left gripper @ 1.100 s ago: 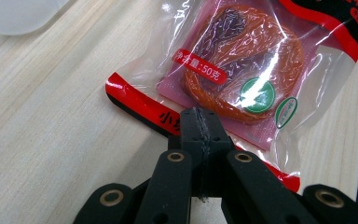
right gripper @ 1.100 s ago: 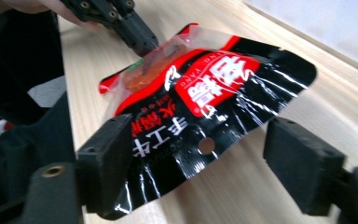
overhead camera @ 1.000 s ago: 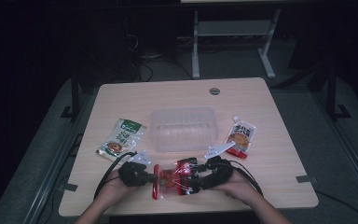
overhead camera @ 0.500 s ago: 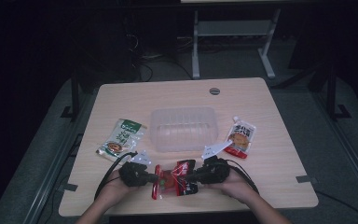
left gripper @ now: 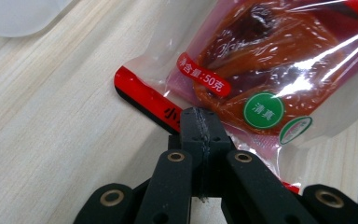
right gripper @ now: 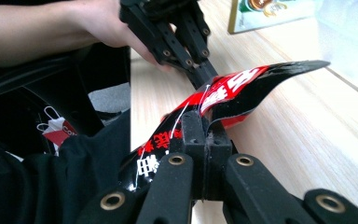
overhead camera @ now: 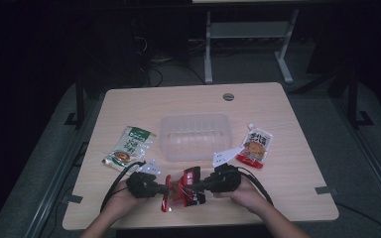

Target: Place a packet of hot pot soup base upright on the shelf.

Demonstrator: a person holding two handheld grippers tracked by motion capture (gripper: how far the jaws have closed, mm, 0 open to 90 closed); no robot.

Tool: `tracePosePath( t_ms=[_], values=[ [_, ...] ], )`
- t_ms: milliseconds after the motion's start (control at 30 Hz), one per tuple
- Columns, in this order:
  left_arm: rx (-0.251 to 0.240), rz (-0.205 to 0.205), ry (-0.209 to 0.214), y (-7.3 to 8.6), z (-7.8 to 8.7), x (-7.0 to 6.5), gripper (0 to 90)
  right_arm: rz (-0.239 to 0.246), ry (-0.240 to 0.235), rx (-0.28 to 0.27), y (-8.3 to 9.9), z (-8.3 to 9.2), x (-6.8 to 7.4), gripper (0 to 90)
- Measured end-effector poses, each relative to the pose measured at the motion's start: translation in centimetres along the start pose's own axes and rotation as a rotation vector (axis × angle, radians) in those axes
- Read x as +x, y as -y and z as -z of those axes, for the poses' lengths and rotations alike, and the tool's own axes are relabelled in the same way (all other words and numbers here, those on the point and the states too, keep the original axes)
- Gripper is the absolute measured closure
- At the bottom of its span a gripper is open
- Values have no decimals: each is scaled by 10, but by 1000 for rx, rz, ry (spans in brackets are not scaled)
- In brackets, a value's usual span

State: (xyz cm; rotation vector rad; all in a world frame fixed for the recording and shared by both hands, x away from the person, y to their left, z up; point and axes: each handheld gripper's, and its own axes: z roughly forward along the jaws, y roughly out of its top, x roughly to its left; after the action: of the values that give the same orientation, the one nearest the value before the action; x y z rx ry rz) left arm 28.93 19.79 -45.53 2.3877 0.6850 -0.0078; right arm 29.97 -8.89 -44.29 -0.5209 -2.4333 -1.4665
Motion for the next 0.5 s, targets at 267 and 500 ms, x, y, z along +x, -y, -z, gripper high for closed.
tracePosePath(
  t_ms=[267,500],
  values=[
    [4,-6,-3,-2,-2,-2,898,7,-68,-100,-13,-2,4,900],
    [2,-2,15,-2,0,-2,897,37,-47,-108,-18,2,7,900]
  ],
)
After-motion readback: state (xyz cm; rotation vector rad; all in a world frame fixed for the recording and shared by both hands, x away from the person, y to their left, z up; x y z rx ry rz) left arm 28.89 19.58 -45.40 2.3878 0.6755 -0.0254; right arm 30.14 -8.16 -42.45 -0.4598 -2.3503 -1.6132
